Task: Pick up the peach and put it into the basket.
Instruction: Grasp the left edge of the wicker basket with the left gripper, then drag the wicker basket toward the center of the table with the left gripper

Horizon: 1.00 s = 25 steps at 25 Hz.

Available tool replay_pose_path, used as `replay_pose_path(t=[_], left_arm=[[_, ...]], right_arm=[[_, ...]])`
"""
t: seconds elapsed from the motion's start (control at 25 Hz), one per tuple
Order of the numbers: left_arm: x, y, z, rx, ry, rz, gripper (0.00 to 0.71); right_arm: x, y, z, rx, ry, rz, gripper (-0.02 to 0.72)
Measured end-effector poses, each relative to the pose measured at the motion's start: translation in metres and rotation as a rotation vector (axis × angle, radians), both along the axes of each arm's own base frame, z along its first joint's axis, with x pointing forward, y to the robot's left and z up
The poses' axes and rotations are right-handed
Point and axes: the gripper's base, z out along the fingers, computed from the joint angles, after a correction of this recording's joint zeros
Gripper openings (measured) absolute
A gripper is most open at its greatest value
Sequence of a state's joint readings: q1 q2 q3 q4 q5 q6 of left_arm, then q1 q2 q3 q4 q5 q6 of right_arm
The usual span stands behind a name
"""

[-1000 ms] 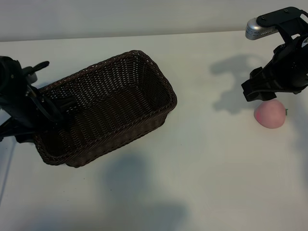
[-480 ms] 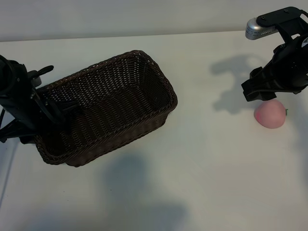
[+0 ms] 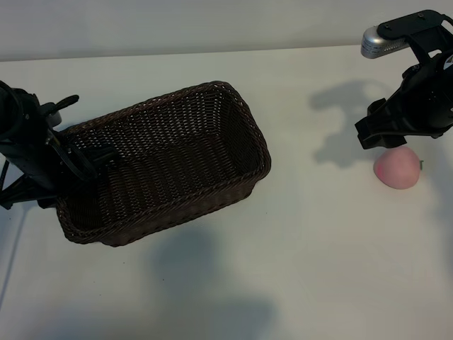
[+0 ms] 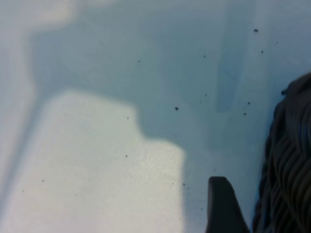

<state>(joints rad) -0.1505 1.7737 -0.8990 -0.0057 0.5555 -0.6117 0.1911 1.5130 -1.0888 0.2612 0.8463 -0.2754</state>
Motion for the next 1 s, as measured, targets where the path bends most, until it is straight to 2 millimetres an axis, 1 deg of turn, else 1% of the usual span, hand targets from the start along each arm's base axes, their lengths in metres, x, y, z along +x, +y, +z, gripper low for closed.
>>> replay_pose_path(t=[0.16, 0.32, 0.44, 0.48, 0.52, 1.0], left_arm=[[0.0, -0.002, 0.0, -0.023, 0.004, -0.004, 0.415], [0.0, -0.007, 0.002, -0.089, -0.001, -0.003, 0.415], [0.001, -0.011, 0.007, -0.144, -0.029, -0.008, 0.415], [0.001, -0.011, 0.009, -0.156, -0.039, -0.019, 0.405], [0.001, -0.012, 0.012, -0.164, -0.048, -0.027, 0.337], [-0.003, -0.019, 0.039, -0.265, -0.163, -0.078, 0.332]], right_arm=[[0.0, 0.0, 0.0, 0.0, 0.0, 0.0, 0.572], [0.0, 0.0, 0.0, 0.0, 0.002, 0.0, 0.572], [0.0, 0.0, 0.0, 0.0, 0.002, 0.0, 0.572], [0.0, 0.0, 0.0, 0.0, 0.002, 0.0, 0.572], [0.0, 0.0, 0.0, 0.0, 0.002, 0.001, 0.572], [0.0, 0.0, 0.0, 0.0, 0.003, 0.001, 0.572]])
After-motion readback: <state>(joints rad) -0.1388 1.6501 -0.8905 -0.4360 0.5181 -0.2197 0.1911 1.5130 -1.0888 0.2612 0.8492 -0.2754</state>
